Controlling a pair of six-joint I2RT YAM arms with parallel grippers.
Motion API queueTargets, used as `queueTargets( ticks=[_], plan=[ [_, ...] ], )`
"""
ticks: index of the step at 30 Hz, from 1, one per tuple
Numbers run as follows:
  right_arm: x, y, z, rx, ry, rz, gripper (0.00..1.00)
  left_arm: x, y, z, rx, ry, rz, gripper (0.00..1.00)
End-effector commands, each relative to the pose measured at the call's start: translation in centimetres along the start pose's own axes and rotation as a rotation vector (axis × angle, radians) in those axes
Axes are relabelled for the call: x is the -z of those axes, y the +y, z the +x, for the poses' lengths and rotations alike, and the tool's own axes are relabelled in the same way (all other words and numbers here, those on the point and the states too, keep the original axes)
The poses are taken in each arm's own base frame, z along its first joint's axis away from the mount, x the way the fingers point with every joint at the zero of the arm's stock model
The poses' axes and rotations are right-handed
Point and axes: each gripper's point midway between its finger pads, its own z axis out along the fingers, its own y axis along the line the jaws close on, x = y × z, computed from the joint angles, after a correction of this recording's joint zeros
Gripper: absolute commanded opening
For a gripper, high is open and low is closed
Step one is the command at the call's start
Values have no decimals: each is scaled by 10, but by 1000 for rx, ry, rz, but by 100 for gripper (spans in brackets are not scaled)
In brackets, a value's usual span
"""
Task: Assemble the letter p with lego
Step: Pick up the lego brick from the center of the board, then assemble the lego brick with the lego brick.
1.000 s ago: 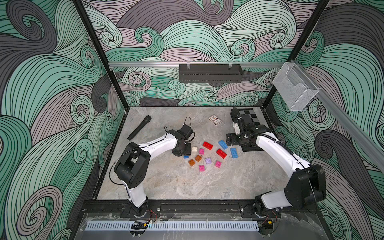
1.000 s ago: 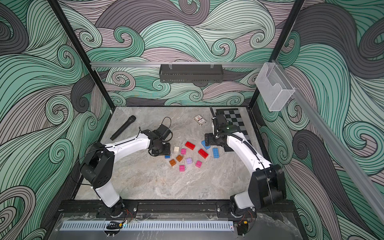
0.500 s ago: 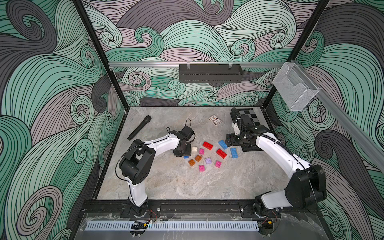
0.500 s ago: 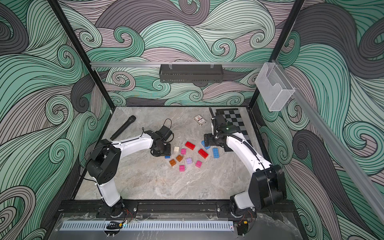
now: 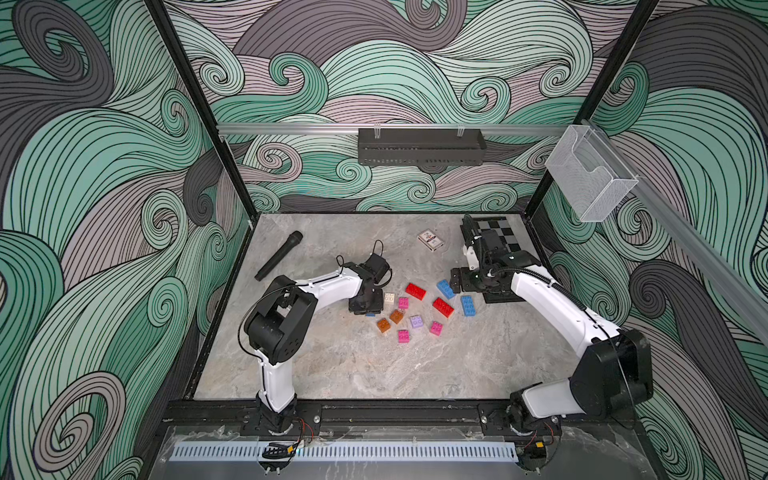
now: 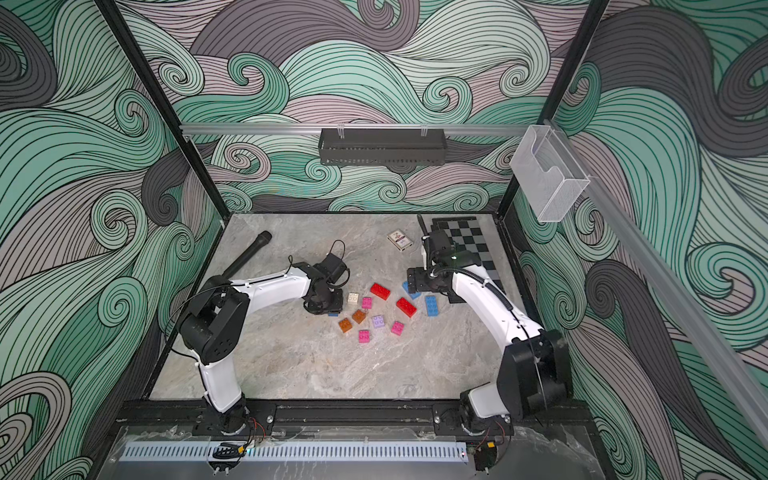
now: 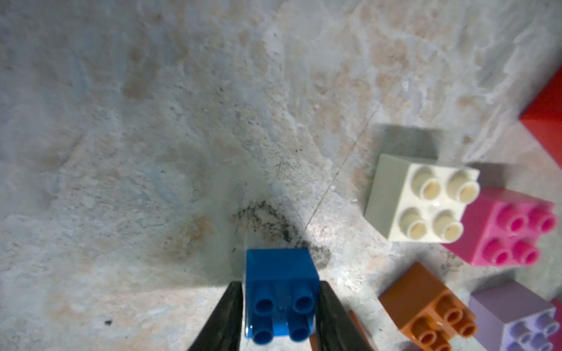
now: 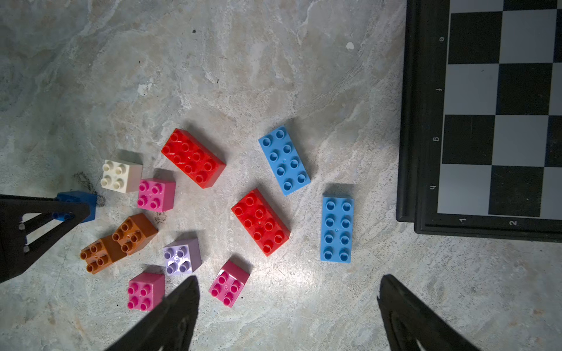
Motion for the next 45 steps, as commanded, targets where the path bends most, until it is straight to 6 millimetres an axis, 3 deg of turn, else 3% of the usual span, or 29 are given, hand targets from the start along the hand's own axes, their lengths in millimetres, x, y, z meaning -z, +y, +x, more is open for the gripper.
queueTargets(
  ticks=[1, 10, 16, 25, 36, 45],
  plan=[
    [3, 4, 3, 13, -6, -16, 92, 3, -6, -7, -11, -16, -11, 36],
    [3, 4, 3, 14, -9, -15, 92, 3, -1, -7, -15, -21, -38, 28],
    [6, 3, 1, 15, -22, -12, 91, 24, 4, -15, -52, -55, -74, 27],
    [15, 0, -4, 6, -35, -6, 91, 50, -32, -27, -82, -64, 58, 27],
    [20, -8, -4, -17, -38, -12, 91, 37, -66, -37, -126, -37, 96, 27],
    [20, -9, -3, -26, -35, -22, 91, 21, -65, -39, -138, -9, 36, 27]
  ],
)
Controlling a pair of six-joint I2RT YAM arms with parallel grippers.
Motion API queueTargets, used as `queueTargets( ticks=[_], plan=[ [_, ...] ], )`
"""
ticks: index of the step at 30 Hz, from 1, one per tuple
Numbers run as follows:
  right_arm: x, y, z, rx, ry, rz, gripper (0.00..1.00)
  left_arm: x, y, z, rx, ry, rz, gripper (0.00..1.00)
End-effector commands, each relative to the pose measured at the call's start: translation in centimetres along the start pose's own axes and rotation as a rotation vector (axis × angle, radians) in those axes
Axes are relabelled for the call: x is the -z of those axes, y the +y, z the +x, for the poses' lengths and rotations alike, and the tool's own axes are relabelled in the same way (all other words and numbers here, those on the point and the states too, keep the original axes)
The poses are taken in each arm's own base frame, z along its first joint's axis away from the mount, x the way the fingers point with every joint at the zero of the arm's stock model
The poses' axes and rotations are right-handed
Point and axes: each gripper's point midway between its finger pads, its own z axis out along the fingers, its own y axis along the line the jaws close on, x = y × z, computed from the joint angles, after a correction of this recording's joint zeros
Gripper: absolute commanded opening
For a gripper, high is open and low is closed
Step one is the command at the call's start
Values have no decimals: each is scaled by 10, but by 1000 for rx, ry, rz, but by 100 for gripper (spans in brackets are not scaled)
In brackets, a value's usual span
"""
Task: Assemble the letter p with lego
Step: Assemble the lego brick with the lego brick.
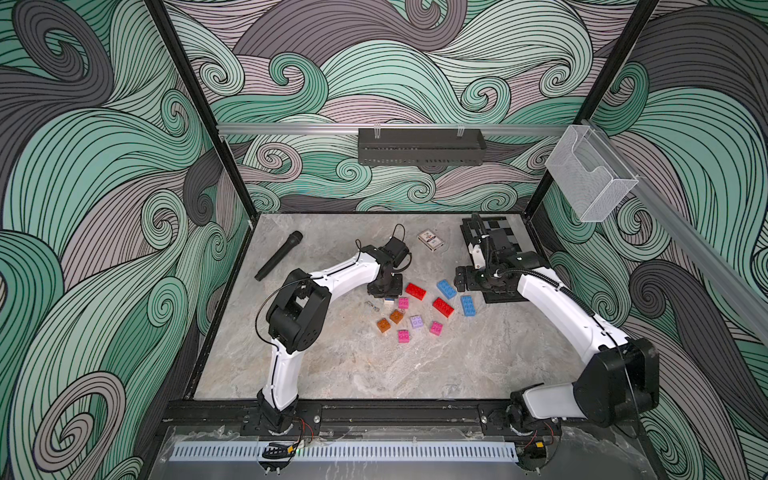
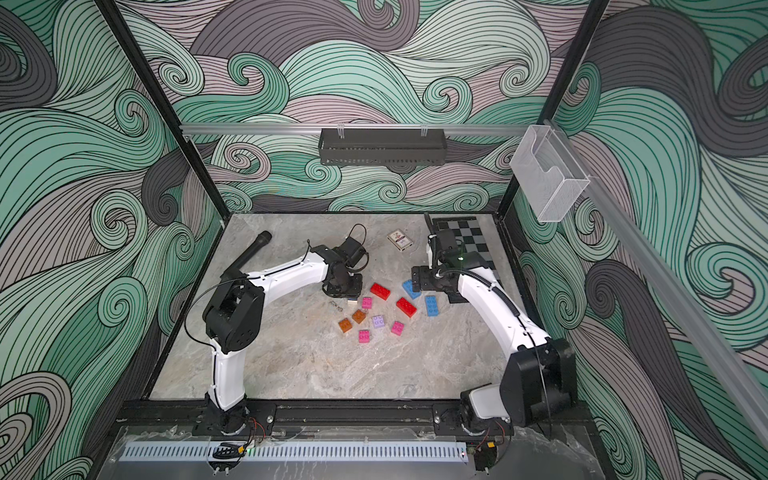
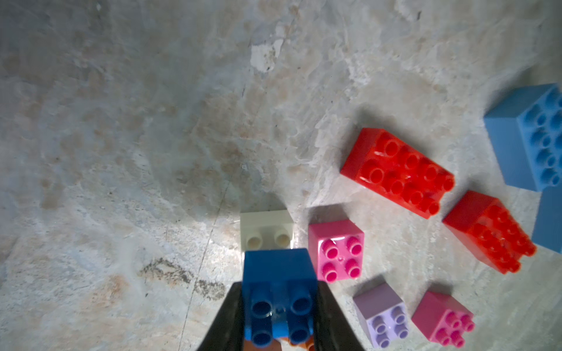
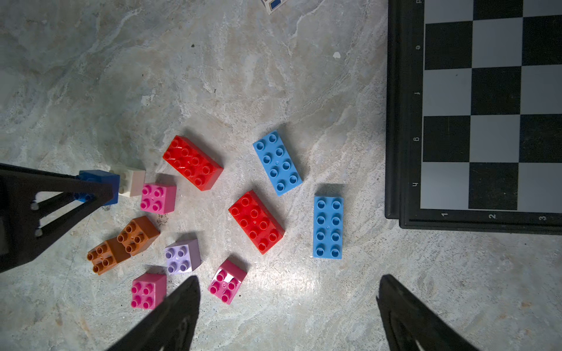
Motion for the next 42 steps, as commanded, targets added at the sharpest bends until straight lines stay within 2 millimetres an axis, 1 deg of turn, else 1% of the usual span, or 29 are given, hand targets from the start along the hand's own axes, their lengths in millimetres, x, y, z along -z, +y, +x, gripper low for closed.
queueTargets(
  ticks=[1, 26, 36, 42],
  plan=[
    [8, 1, 0, 2, -7, -17, 91, 2, 0, 1, -25, 14, -31, 27],
    [8, 3, 1, 1, -14, -32, 91, -13, 0, -4, -30, 9, -43, 27],
    [8, 4, 1, 1, -14, -34, 91, -19, 2, -1, -42, 34, -63, 27],
    [7, 4, 1, 1, -10, -37, 91, -26, 9, 6, -41, 80, -100, 27]
  ],
)
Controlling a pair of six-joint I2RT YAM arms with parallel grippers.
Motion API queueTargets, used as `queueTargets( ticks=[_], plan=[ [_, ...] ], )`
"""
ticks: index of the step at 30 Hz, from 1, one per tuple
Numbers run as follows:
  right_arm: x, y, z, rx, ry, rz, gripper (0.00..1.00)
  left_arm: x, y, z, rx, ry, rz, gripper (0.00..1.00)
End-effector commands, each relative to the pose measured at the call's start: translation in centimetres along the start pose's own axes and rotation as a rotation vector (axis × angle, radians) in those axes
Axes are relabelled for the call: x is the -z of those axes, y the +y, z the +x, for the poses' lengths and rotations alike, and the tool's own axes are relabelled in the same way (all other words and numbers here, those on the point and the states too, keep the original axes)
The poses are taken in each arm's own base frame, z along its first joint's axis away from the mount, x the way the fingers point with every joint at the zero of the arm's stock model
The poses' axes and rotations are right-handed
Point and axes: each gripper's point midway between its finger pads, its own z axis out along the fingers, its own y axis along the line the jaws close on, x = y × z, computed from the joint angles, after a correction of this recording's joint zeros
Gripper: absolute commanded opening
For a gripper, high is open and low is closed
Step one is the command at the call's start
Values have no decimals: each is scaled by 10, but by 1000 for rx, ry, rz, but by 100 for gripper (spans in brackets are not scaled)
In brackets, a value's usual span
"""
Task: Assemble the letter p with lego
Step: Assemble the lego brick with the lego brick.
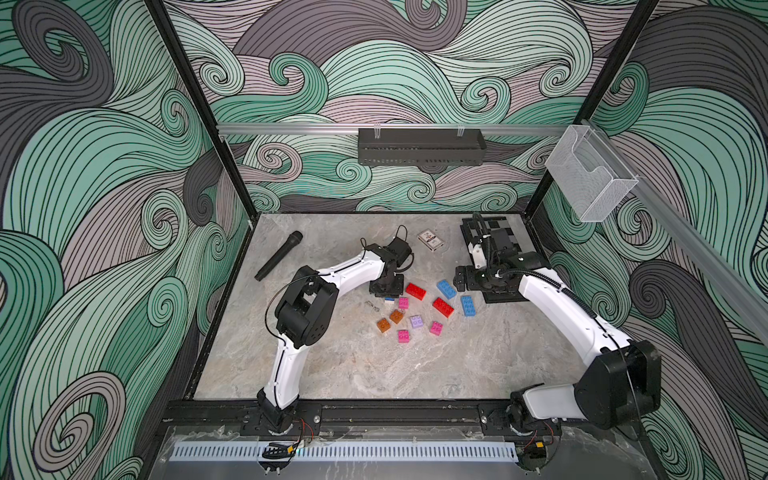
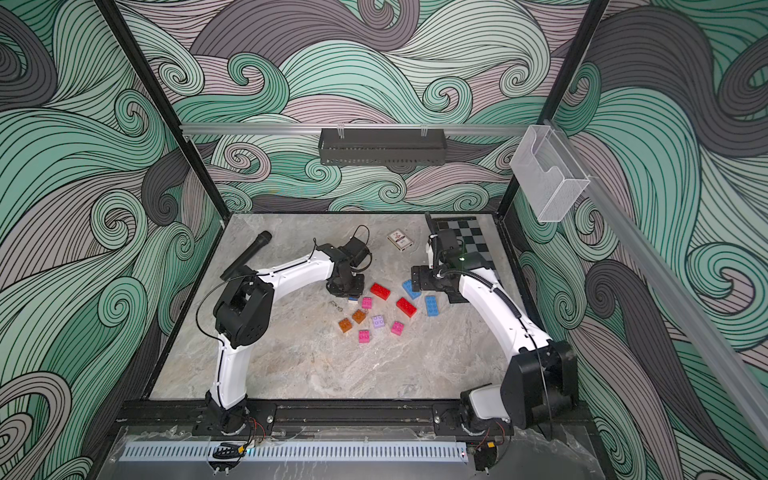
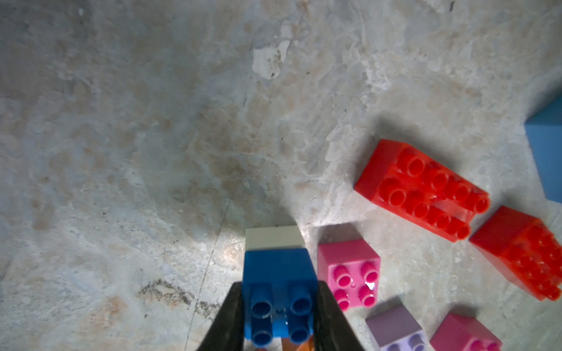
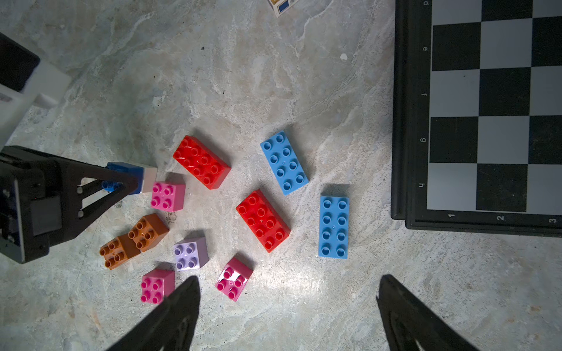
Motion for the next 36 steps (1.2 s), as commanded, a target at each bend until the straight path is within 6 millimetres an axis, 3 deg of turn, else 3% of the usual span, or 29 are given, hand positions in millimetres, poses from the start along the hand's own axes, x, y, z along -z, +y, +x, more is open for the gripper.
queueTargets(
  ticks=[1, 18, 22, 29, 36],
  plan=[
    [4, 1, 2, 3, -4, -14, 91, -16, 9, 13, -25, 66, -69, 27],
    [4, 2, 1, 4, -5, -19, 91, -27, 24, 28, -23, 121, -133, 27],
    [5, 2, 0, 4, -9, -19, 91, -24, 23, 25, -26, 112, -128, 33],
    [6, 1, -1, 5, -15, -15, 92, -2, 15, 6, -43, 37, -109, 48],
    [5, 2, 0, 16, -10, -17, 93, 33, 8, -9, -56, -55, -63, 51]
  ],
)
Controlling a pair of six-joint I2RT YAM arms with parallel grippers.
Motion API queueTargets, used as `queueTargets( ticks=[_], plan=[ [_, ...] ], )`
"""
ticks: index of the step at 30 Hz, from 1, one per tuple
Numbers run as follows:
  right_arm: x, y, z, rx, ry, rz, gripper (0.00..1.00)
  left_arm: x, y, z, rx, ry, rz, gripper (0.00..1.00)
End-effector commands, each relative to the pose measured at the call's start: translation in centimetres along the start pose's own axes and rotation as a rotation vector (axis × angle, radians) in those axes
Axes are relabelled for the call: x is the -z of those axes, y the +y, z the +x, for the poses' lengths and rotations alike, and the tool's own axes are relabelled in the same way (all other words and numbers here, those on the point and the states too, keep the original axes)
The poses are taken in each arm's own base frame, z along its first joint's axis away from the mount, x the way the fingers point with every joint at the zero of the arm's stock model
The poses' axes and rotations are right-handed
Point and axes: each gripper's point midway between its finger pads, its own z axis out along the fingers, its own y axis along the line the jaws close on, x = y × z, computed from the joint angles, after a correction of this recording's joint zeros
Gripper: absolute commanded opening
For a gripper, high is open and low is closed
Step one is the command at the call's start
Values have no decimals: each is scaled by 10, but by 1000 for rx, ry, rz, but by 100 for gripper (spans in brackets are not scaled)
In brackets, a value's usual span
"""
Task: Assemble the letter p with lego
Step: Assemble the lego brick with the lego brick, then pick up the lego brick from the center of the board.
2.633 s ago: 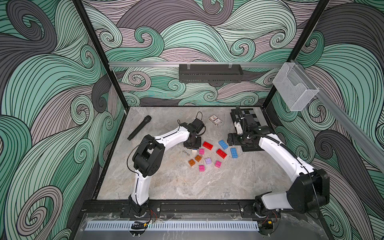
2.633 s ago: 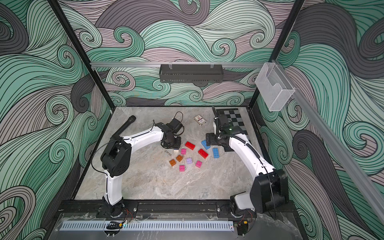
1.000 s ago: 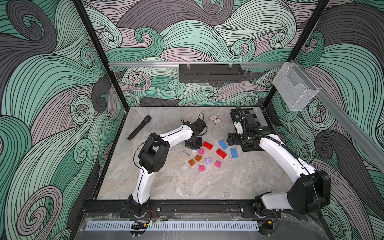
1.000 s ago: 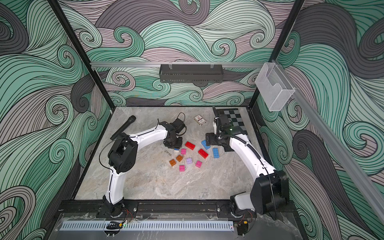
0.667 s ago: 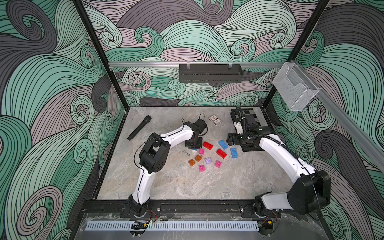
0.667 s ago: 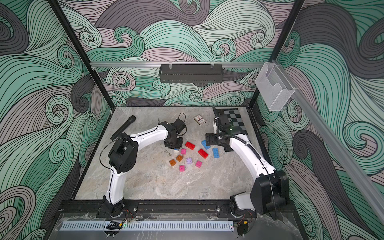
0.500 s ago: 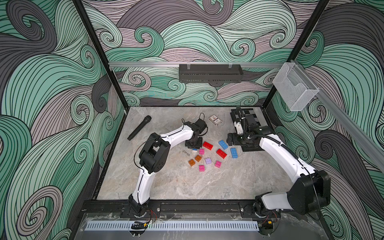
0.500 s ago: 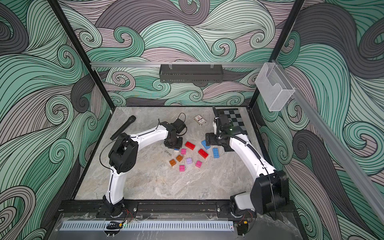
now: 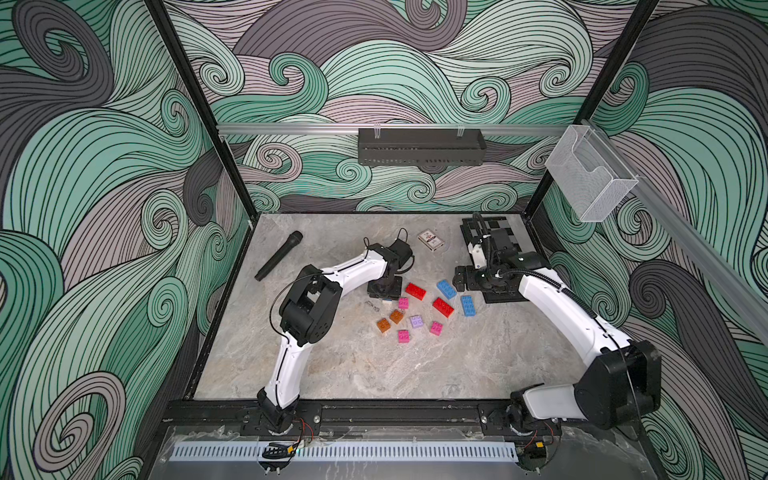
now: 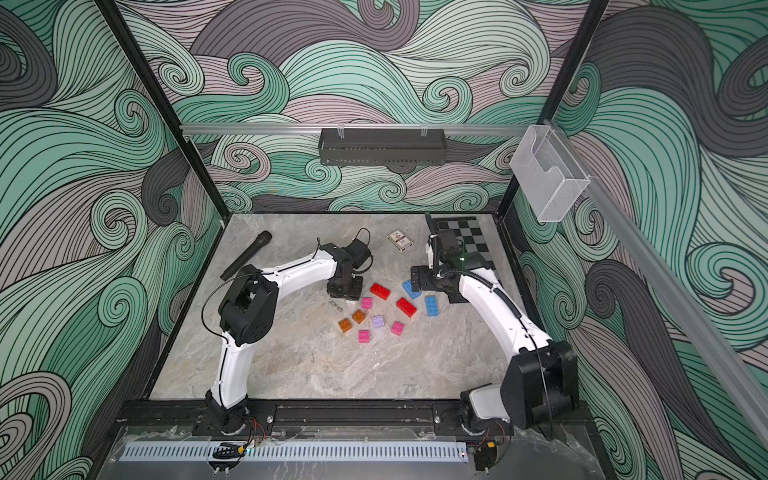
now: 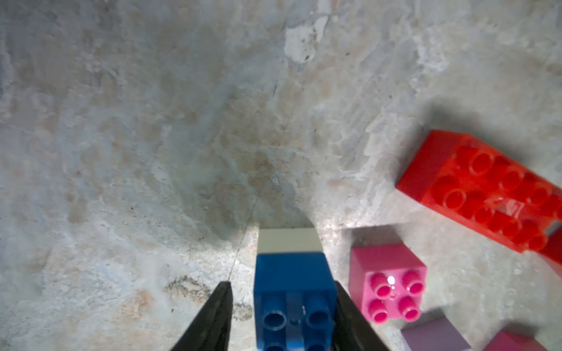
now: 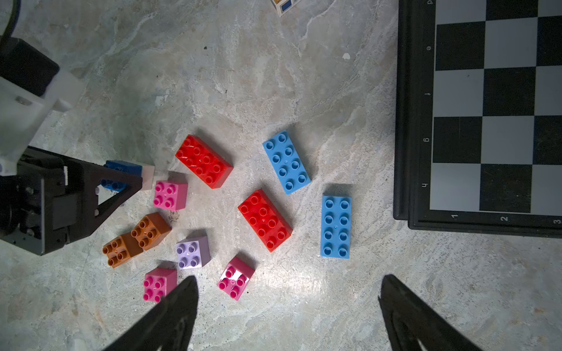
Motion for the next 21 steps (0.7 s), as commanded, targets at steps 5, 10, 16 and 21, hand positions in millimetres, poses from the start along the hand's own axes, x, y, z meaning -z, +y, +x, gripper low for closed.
queueTargets(
  ticks=[5, 10, 16, 21],
  plan=[
    [0, 20, 6, 109, 31, -60, 93, 74, 9, -10, -8, -178, 79, 52],
    [-8, 50, 12, 246, 88, -78, 94, 115, 34, -5, 39, -319, 207, 54],
    [-37, 84, 16, 433, 195, -103, 91, 145, 60, 8, 86, -449, 316, 56],
    [-68, 99, 12, 557, 260, -117, 85, 154, 64, 16, 109, -485, 365, 56]
  ],
)
